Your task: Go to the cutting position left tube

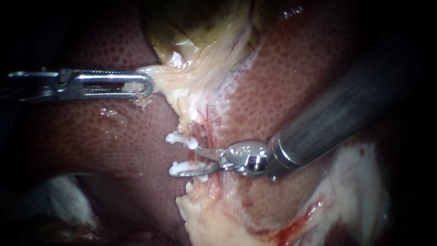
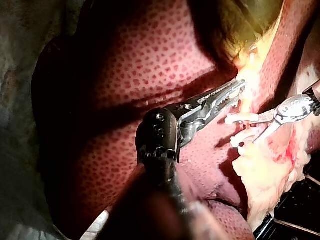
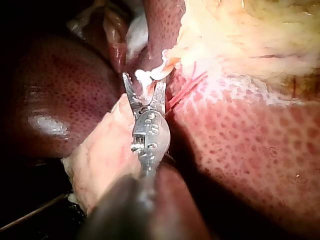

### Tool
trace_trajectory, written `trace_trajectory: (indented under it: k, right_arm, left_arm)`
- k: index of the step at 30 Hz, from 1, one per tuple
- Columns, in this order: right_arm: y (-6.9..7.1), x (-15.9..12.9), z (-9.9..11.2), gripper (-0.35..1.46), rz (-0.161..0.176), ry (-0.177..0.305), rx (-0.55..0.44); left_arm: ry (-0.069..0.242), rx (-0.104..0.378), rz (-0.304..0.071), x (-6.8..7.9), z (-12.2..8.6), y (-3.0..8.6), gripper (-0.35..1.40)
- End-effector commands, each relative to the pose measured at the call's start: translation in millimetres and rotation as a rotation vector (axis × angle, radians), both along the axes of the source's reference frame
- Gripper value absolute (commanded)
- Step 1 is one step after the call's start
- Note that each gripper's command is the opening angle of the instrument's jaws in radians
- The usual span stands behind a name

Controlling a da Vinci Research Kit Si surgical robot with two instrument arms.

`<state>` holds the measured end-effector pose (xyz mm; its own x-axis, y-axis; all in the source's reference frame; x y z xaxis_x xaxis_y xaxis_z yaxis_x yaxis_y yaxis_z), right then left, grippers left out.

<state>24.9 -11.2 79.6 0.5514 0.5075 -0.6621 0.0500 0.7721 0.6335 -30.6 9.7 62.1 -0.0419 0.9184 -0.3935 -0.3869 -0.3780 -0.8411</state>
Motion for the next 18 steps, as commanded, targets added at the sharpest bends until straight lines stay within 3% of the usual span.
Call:
trace_trajectory:
  k: [1, 8, 18]
  right_arm:
    - [0.0, 0.2, 0.1, 1.37, -0.003, 0.002, 0.003]
    - [0.0, 1.5, 1.0, 1.37, -0.019, 0.012, 0.017]
    - [0.1, 2.5, 1.6, 1.29, -0.016, 0.013, 0.023]
  left_arm:
    - [-0.001, 0.000, 0.001, -0.1, 0.1, 0.0, -0.35]
    - [-0.002, -0.001, 0.004, -0.5, 0.4, -0.3, -0.35]
    - [-0.003, -0.001, 0.005, -0.9, 0.6, -0.3, -0.35]
